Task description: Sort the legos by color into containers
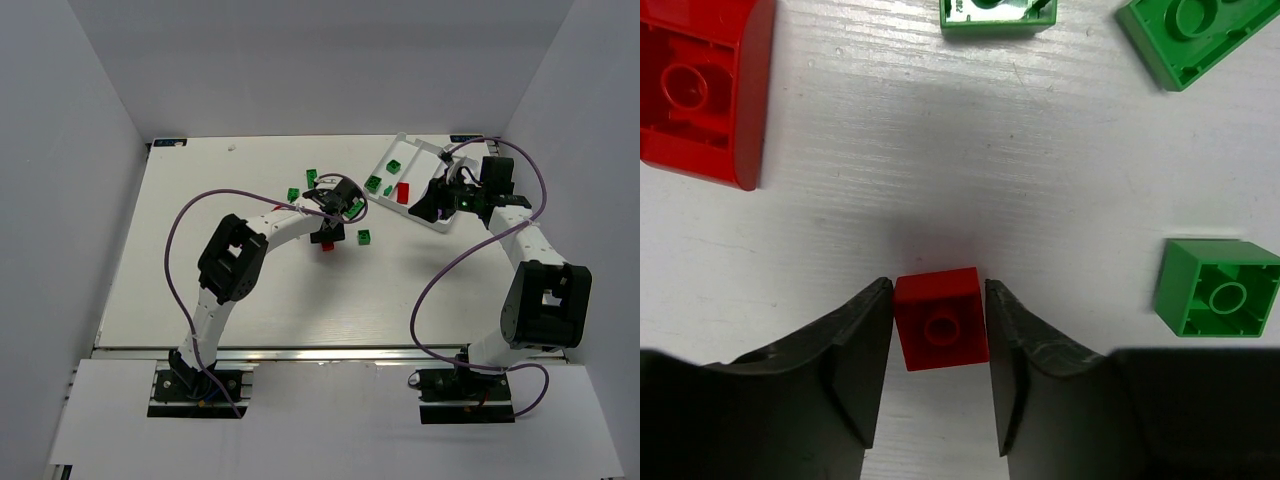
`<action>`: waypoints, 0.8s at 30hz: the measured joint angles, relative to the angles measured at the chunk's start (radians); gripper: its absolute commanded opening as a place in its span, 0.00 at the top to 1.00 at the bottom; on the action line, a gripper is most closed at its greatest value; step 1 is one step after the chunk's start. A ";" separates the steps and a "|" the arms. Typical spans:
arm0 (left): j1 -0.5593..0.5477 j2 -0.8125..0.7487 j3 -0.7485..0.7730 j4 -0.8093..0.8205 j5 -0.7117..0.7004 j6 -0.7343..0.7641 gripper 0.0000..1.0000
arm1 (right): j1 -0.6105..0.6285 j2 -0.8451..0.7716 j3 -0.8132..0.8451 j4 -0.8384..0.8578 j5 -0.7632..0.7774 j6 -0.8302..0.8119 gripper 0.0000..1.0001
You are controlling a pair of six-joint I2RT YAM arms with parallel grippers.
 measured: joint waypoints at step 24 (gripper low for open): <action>-0.001 -0.071 -0.024 0.420 0.341 0.035 0.93 | -0.009 -0.031 0.000 0.023 -0.008 0.034 1.00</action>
